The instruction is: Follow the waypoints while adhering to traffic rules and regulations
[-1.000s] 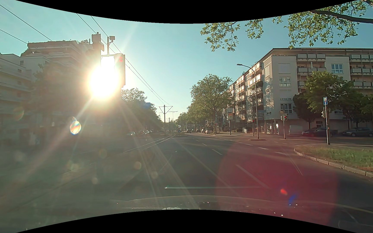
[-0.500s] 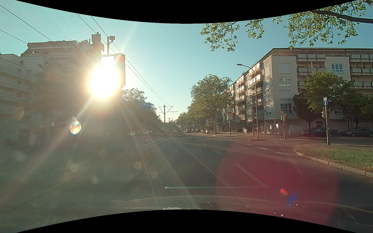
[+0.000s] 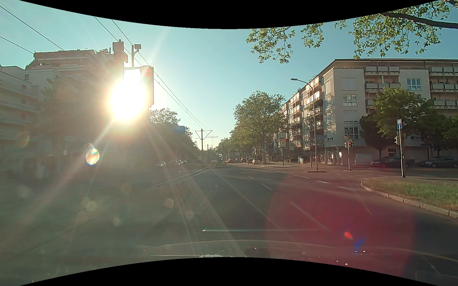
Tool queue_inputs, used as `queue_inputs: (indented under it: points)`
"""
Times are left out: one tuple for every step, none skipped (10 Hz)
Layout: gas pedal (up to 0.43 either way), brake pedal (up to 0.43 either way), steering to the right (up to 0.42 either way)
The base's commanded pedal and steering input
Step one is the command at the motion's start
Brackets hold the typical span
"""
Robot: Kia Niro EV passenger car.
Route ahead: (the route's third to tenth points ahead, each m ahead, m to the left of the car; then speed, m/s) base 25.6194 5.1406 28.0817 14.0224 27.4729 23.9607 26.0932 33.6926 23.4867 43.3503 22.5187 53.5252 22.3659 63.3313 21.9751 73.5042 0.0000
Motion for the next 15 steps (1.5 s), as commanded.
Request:
queue_inputs:
  points:
    - [0.000,0.213,0.002]
    - [0.000,0.213,0.002]
    - [0.000,0.213,0.003]
    - [0.000,0.213,0.002]
    - [0.000,0.213,0.003]
    - [0.000,0.220,0.003]
    - [0.000,0.220,0.002]
    - [0.000,0.220,0.003]
    - [0.000,0.220,0.003]
    - [0.000,0.220,0.002]
    - [0.000,0.220,0.002]
    - [0.000,0.220,0.002]
    - [0.000,0.213,0.002]
    - [0.000,0.220,0.002]
    - [0.000,0.213,0.003]
